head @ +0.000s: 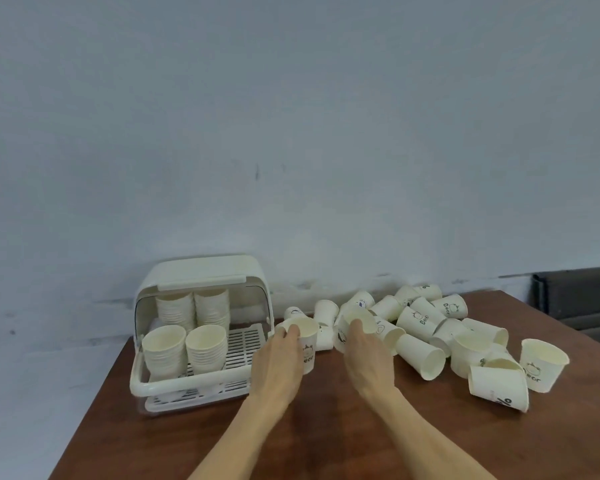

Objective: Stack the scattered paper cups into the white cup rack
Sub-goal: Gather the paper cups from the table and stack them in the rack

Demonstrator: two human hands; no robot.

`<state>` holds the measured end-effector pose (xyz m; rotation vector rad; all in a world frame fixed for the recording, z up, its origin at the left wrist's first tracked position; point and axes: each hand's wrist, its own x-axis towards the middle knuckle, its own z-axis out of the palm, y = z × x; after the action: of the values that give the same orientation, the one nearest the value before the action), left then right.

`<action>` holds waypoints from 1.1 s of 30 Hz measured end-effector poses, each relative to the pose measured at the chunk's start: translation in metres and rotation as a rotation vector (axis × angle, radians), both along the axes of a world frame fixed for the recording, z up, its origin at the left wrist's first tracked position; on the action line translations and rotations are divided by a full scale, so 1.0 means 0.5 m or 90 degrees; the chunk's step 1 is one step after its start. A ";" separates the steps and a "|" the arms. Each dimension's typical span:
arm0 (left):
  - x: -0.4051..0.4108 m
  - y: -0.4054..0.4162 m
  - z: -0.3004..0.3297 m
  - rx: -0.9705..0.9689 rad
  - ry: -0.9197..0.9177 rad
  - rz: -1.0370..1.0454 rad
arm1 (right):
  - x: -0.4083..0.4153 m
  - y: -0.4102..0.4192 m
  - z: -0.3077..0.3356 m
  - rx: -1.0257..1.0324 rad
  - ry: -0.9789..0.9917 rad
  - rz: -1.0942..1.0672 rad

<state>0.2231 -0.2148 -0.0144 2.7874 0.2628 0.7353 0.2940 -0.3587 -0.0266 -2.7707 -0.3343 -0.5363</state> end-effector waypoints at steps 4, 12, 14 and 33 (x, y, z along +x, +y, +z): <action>-0.022 0.030 0.036 -0.011 -0.020 0.022 | -0.020 0.022 0.045 -0.001 -0.029 0.027; -0.073 0.129 0.087 -0.001 -0.079 0.089 | -0.069 0.120 0.110 0.028 -0.057 0.106; -0.086 0.161 0.095 -0.004 -0.095 0.110 | -0.080 0.150 0.117 0.026 -0.055 0.128; -0.168 0.363 0.074 0.008 -0.148 0.254 | -0.146 0.388 0.085 -0.026 -0.010 0.340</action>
<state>0.1390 -0.0332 0.0227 2.6535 0.7836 1.1415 0.2208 -0.1647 0.0160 -2.5542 -1.0534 -0.4128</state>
